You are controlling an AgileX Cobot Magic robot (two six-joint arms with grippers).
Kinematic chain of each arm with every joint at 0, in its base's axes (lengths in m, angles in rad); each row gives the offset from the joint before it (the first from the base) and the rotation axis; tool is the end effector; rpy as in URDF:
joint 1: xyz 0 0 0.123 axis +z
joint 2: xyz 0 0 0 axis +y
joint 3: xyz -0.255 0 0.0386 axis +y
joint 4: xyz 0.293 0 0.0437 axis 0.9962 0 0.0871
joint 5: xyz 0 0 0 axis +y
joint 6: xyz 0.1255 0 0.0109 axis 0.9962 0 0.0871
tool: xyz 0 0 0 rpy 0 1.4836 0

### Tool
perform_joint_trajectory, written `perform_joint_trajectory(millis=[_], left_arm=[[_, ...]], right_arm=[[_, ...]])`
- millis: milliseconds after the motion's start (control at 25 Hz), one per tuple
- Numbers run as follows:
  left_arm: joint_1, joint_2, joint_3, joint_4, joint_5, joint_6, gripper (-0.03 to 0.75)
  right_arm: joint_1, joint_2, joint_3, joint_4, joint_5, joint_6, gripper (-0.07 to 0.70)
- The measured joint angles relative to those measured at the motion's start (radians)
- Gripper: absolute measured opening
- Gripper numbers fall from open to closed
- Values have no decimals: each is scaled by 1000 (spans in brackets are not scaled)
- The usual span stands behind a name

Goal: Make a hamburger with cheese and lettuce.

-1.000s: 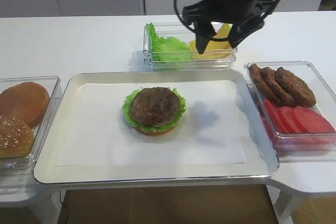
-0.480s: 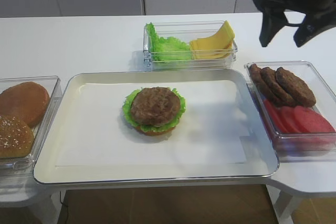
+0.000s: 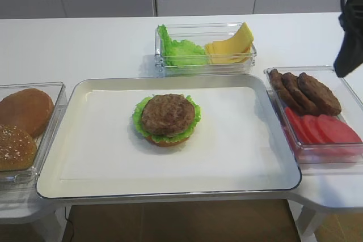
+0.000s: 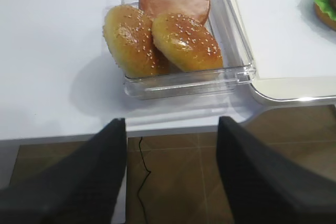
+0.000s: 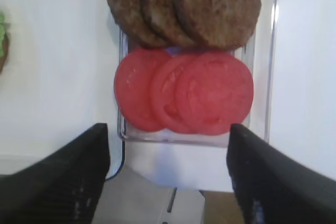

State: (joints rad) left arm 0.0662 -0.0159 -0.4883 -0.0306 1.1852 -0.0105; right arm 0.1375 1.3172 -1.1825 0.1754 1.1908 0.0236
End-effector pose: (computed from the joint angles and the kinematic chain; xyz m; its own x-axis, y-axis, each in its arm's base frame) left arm 0.0842 0.0020 0.2669 -0.5571 -0.0590 -0.8284 -0.0550 0.9979 -0.0341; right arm 0.3050 0.0628 0.2662 -0.9476 -0.0423 -0.3165 -0.1044 0.9778 0.1818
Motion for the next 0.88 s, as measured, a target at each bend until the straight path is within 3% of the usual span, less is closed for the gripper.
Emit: perform_joint_trajectory(millis=[440, 880], left_arm=[[0, 0, 0, 0, 0, 0, 404], [0, 0, 0, 0, 0, 0, 404]], right_arm=[[0, -445, 293, -2, 52, 33, 539], [-2, -793, 438, -64, 68, 33, 535]])
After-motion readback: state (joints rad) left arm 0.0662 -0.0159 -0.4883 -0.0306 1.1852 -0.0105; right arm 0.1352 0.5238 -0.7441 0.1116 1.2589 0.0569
